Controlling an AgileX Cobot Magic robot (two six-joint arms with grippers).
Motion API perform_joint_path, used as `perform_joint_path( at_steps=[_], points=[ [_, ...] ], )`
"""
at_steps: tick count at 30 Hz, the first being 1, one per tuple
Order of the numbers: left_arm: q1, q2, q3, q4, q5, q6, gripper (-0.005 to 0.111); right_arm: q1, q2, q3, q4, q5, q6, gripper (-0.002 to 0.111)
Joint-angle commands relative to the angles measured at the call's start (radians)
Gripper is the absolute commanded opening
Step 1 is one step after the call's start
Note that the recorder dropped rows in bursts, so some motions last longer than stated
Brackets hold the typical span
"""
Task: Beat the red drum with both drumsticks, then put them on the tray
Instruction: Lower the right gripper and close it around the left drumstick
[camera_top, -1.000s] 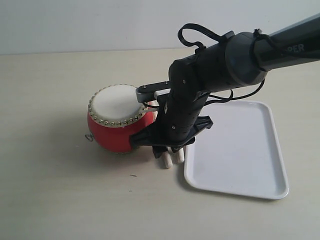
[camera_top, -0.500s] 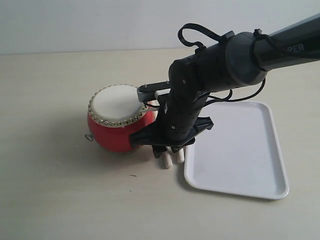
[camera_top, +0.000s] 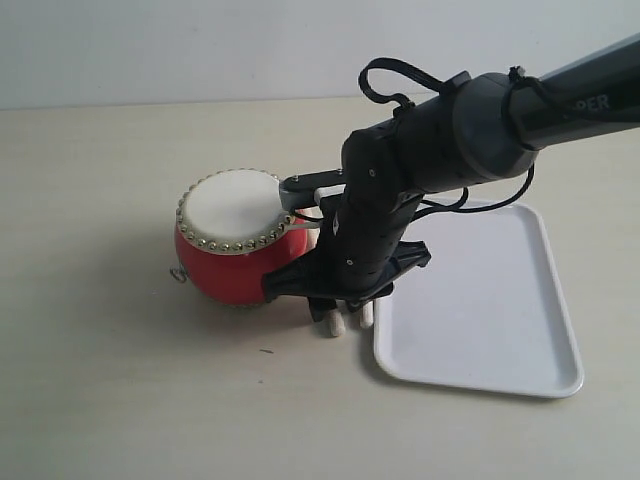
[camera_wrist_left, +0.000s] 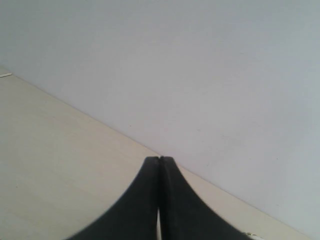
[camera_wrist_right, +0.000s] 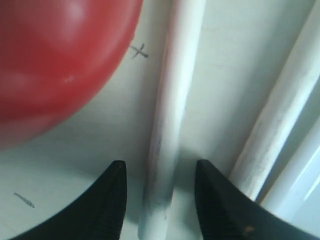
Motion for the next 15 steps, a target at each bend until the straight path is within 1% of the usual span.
perform_joint_path(
  at_steps=[1,10,15],
  points=[
    [0.001,-0.006,0.003,-0.009,0.002,-0.004,0.0,0.002,-0.001,0.004,-0.007,-0.019,-0.001,0.043],
    [0.001,-0.006,0.003,-0.009,0.002,-0.004,0.0,0.002,-0.001,0.004,-0.006,-0.006,-0.001,0.043],
    [0.001,-0.006,0.003,-0.009,0.002,-0.004,0.0,0.002,-0.001,0.004,-0.006,-0.006,0.005,0.036]
  ],
)
